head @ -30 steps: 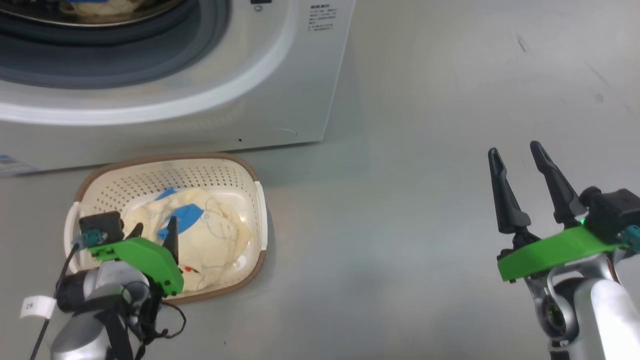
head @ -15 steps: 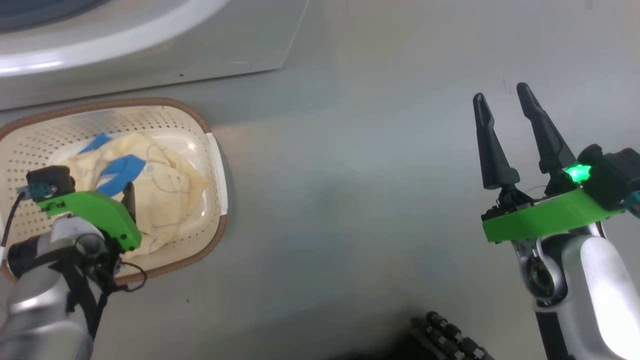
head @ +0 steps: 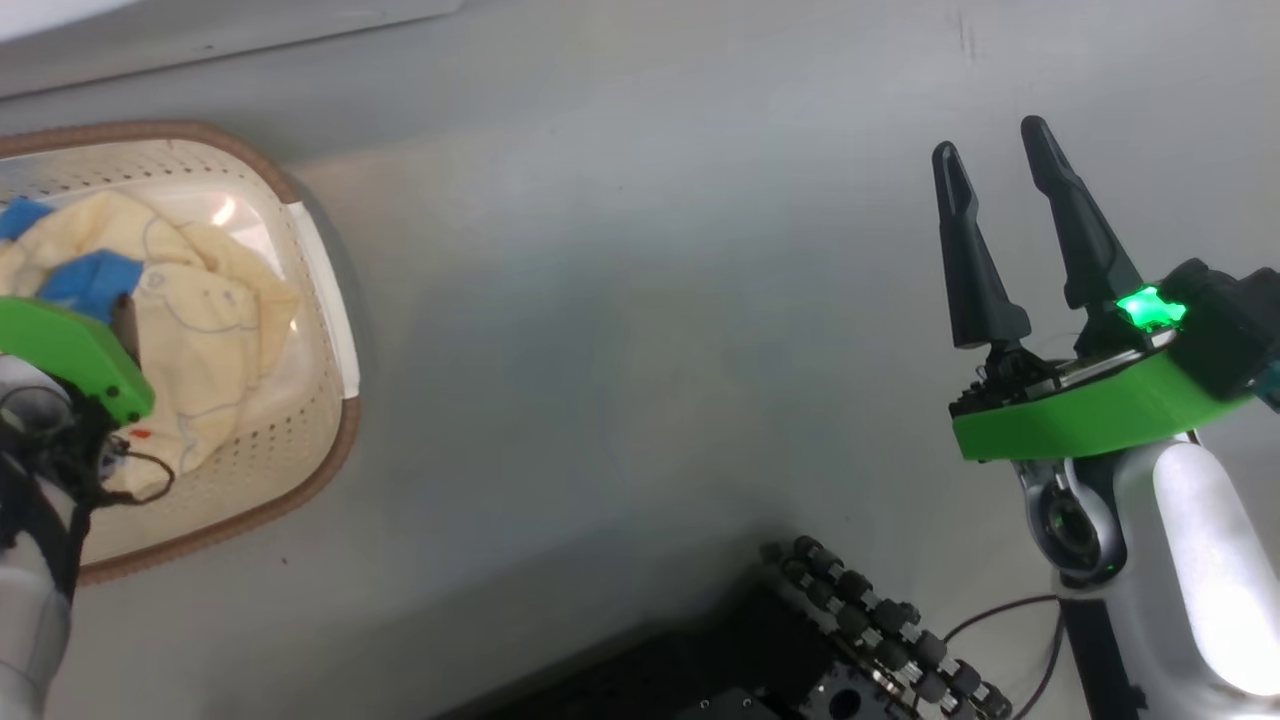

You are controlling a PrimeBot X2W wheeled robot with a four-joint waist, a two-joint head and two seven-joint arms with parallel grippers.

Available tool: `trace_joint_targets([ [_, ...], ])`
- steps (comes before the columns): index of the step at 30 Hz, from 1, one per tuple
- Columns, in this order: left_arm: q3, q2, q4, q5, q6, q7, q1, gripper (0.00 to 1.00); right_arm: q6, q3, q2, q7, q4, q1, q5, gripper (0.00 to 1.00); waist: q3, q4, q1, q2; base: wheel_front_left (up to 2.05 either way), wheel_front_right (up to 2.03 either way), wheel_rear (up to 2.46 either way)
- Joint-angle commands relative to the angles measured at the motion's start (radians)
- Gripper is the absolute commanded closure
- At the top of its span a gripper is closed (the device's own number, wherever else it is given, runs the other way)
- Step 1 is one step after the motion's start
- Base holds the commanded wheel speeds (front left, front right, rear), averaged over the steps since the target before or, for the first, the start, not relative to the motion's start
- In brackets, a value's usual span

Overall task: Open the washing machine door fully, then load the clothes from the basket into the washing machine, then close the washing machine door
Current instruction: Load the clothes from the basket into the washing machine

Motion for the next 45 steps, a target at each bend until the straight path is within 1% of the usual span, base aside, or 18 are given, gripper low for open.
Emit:
trace_joint_targets([
  [1,0.028,0.048,-0.001,-0.012,-0.002,0.001,0.006,0.0,-0.001,0.019,-0.013,-0.008,-0.027,0.01,0.008,0.0,0.036,-0.025,-0.0001,0.0001,0.0,0.0,0.0],
  [6,0.032,0.084,0.013,-0.014,0.008,0.01,-0.031,0.0,-0.001,0.048,-0.013,-0.023,-0.035,0.002,0.025,0.0,0.089,-0.045,-0.0001,0.0001,0.0,0.0,0.0],
  [11,0.024,0.107,0.017,-0.001,0.021,-0.012,-0.064,0.0,-0.001,0.074,-0.013,-0.028,-0.053,-0.005,0.035,0.0,0.129,-0.055,-0.0001,0.0001,0.0,0.0,0.0],
  [15,0.016,0.099,0.025,0.003,0.034,-0.021,-0.077,0.0,-0.001,0.072,-0.013,-0.026,-0.077,0.006,0.03,0.0,0.142,-0.049,-0.0001,0.0001,0.0,0.0,0.0],
  [20,0.007,0.053,0.035,0.006,0.079,-0.019,-0.092,0.01,-0.001,0.053,-0.013,-0.013,-0.107,0.034,0.022,0.0,0.152,-0.033,-0.0001,0.0001,0.0,0.0,0.0],
  [21,0.008,0.044,0.037,0.003,0.084,-0.011,-0.093,0.36,-0.001,0.052,-0.013,-0.01,-0.113,0.037,0.022,0.0,0.153,-0.031,-0.0001,0.0001,0.0,0.0,0.0],
  [23,0.007,0.032,0.04,0.002,0.098,-0.011,-0.097,0.77,-0.001,0.048,-0.013,-0.005,-0.124,0.044,0.021,0.0,0.154,-0.027,-0.0001,0.0001,0.0,0.0,0.0],
  [24,0.009,0.026,0.042,-0.003,0.102,-0.009,-0.099,1.0,-0.001,0.046,-0.013,-0.003,-0.129,0.046,0.021,0.0,0.155,-0.026,-0.0001,0.0001,0.0,0.0,0.0],
  [29,0.009,0.011,0.048,-0.008,0.117,-0.013,-0.1,1.0,-0.001,0.037,-0.013,0.006,-0.147,0.052,0.022,0.0,0.154,-0.023,-0.0001,0.0001,0.0,0.0,0.0],
  [35,0.019,0.009,0.043,-0.018,0.115,-0.09,-0.098,1.0,-0.001,0.034,-0.013,0.004,-0.138,0.043,0.024,0.0,0.148,-0.021,-0.0001,0.0001,0.0,0.0,0.0],
  [36,0.019,0.009,0.043,-0.018,0.115,-0.09,-0.098,1.0,-0.001,0.034,-0.013,0.004,-0.138,0.043,0.024,0.0,0.148,-0.021,-0.0001,0.0001,0.0,0.0,0.0],
  [39,0.021,0.012,0.032,-0.017,0.113,-0.146,-0.097,1.0,-0.001,0.035,-0.013,-0.002,-0.128,0.03,0.023,0.0,0.136,-0.016,-0.0001,0.0001,0.0,0.0,0.0],
  [45,0.019,-0.002,0.008,-0.012,0.105,-0.264,-0.075,1.0,-0.001,0.003,-0.013,-0.002,-0.118,0.03,0.0,0.0,0.082,0.029,-0.0001,0.0001,0.0,0.0,0.0],
])
